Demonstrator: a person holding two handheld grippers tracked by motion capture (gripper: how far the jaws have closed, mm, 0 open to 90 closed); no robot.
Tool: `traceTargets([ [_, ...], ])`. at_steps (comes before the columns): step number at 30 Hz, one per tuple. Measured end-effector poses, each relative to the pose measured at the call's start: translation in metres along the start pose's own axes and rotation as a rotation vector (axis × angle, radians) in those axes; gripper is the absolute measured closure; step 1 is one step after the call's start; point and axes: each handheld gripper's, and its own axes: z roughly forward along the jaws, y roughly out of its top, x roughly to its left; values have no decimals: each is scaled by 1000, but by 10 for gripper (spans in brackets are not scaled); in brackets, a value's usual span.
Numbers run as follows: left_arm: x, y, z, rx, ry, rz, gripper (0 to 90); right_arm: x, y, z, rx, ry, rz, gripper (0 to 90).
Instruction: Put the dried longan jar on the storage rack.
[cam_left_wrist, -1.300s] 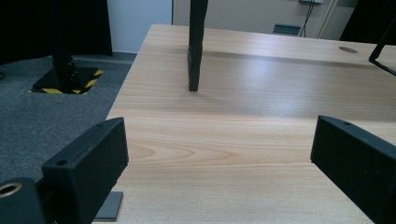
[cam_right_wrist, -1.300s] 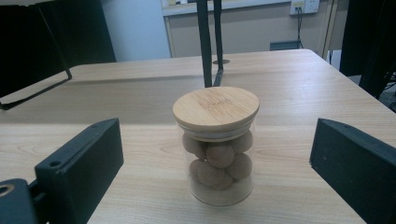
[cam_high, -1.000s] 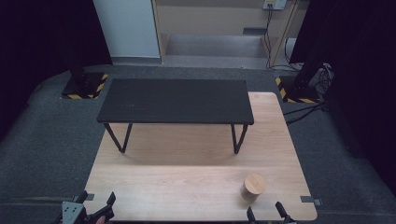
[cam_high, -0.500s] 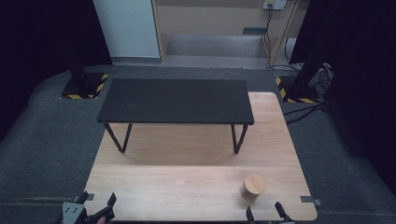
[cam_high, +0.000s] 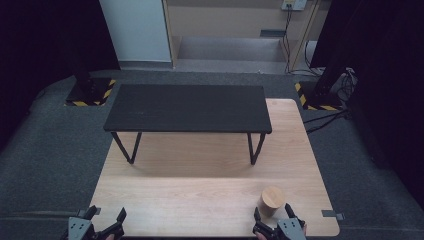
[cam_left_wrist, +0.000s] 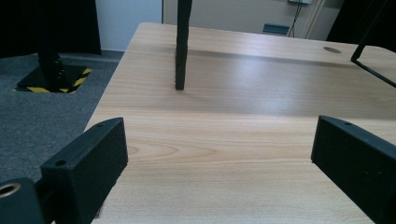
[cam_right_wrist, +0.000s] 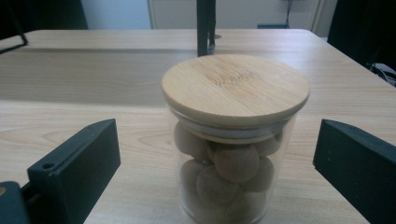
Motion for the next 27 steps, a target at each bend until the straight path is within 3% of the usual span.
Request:
traceTargets([
  [9,1,0,0,2,-13,-4,24,3,7,19,47,-51,10,47],
  [15,2,0,1,4,-13,-12,24,2,9,23,65,-55,19,85],
  [22,2,1,0,3,-14,-12,24,2,9,24,50,-40,12,249],
  [27,2,1,-1,0,-19,-17,24,2,13,22,57,-31,33,256],
])
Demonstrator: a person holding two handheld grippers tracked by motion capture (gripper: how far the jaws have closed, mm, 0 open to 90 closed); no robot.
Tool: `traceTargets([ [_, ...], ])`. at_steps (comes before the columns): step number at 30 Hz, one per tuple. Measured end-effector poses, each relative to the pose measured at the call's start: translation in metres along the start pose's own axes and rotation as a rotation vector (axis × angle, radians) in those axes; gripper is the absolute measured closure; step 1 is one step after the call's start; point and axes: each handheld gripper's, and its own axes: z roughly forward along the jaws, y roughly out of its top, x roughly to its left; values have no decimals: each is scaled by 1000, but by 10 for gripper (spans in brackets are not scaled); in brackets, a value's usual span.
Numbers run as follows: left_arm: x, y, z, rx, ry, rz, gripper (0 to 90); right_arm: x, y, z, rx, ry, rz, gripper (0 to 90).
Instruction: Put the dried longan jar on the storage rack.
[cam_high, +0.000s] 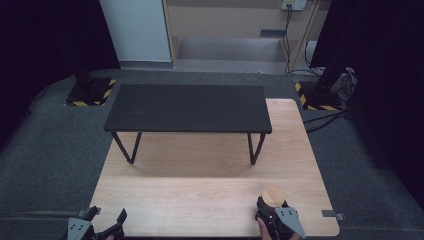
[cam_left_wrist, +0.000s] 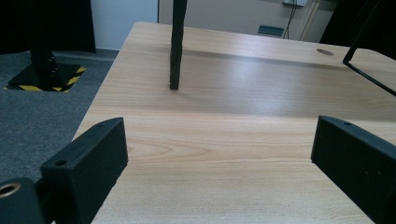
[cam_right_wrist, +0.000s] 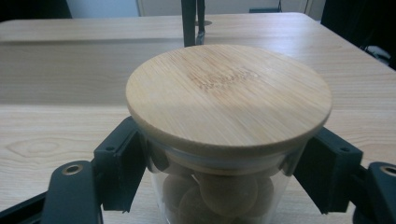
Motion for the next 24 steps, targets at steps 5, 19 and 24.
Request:
traceTargets([
  [5,0,1,0,-4,-4,0,24,1,12,-10,-16,23,9,257],
  [19,1,0,1,-2,-19,-1,25,-1,92,-26,-110,158,-6,258],
  [24,2,0,0,-3,-19,-3,26,-2,131,-17,-147,211,-39,258],
])
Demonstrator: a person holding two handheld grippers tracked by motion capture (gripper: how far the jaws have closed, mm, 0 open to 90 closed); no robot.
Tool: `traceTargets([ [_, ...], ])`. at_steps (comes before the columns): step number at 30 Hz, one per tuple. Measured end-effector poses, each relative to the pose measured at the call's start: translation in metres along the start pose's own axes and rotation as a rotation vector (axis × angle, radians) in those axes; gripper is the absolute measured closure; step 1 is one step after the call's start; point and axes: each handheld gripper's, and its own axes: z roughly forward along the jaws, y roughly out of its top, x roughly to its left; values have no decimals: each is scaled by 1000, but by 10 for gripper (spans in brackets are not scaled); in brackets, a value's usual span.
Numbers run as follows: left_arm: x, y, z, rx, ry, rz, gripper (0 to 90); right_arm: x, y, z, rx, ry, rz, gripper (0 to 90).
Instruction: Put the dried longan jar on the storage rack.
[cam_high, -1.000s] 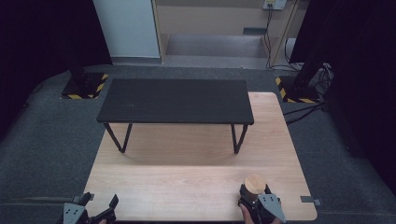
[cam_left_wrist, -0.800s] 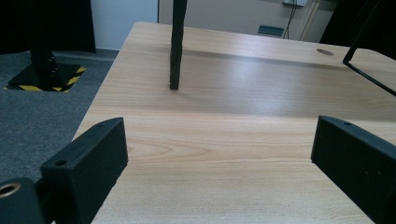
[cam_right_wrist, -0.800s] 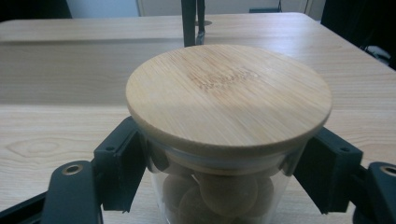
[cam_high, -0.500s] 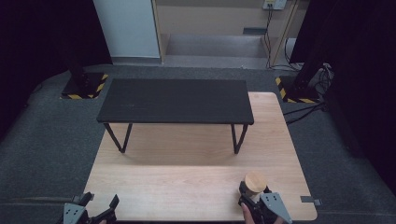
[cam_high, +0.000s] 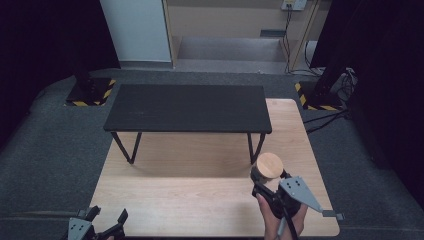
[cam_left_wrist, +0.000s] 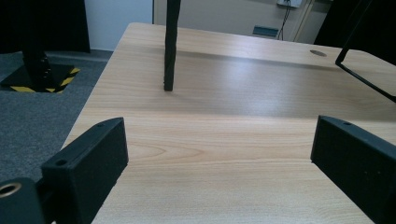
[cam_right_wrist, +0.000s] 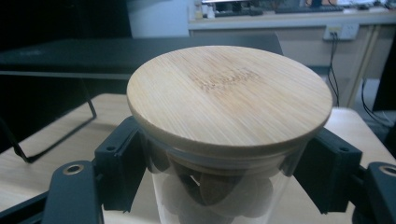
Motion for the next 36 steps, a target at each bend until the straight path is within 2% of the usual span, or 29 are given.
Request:
traceTargets([
  [1,0,0,0,-1,1,-1,26,0,0,0,0,0,0,258],
  [2,1,0,-1,-1,2,0,26,0,13,6,-9,10,-18,258],
  [4,1,0,-1,-3,3,-4,26,0,19,8,-13,18,-23,258],
  [6,1,-1,-1,-5,4,-6,26,0,36,18,-28,29,-41,258],
  [7,1,-1,-1,-5,3,-8,26,0,36,18,-28,29,-41,258],
  [12,2,-1,0,-6,-1,-11,26,-3,61,40,-46,40,-46,258],
  [13,2,-1,0,-6,-2,-11,26,-3,61,40,-46,40,-46,258],
  [19,3,-2,1,-8,-7,-19,26,-3,79,63,-34,53,-56,258],
  [20,3,-2,1,-8,-9,-19,26,-3,84,70,-26,54,-58,258],
  [23,3,-1,3,-7,-17,-22,26,-3,88,79,-19,55,-59,258],
  [28,3,-1,4,-8,-29,-24,26,-4,100,104,17,38,-64,258],
  [36,6,-1,6,-10,-31,-36,26,-2,112,131,63,23,-84,258],
])
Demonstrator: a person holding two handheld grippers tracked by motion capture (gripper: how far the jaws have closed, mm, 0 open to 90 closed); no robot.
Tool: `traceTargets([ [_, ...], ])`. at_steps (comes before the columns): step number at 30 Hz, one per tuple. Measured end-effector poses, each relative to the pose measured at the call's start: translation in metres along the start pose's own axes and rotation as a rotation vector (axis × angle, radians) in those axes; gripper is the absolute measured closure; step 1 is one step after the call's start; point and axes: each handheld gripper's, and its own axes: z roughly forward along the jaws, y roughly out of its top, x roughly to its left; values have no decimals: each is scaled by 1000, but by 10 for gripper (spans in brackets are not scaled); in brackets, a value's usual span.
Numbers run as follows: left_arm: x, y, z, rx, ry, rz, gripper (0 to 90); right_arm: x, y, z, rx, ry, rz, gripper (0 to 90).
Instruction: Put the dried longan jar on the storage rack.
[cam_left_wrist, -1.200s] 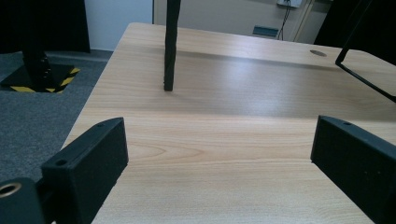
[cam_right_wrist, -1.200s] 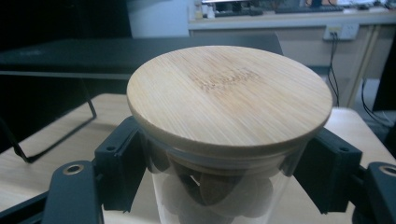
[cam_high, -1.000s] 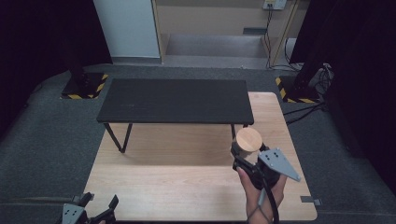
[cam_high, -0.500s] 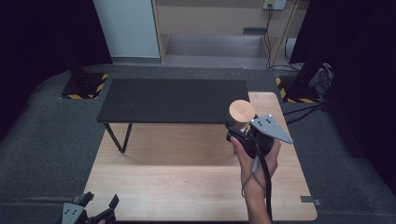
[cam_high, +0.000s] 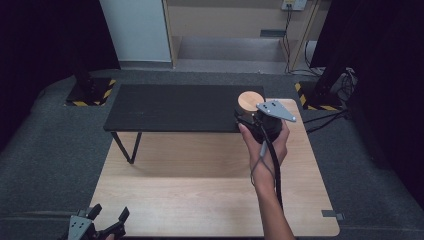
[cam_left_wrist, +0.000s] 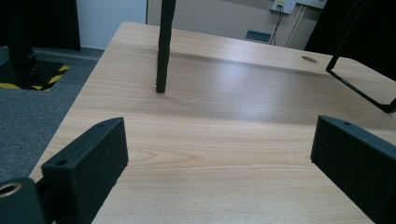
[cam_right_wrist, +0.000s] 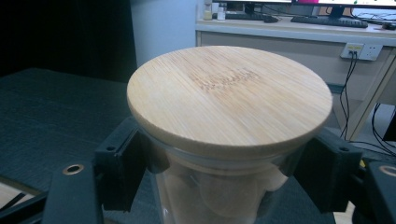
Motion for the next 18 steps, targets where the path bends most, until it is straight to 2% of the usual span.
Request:
traceTargets([
  [10,6,0,0,-3,8,-11,27,0,10,22,49,-10,-13,258],
  [18,8,0,0,-4,7,-14,27,-2,13,32,67,-14,-10,257],
])
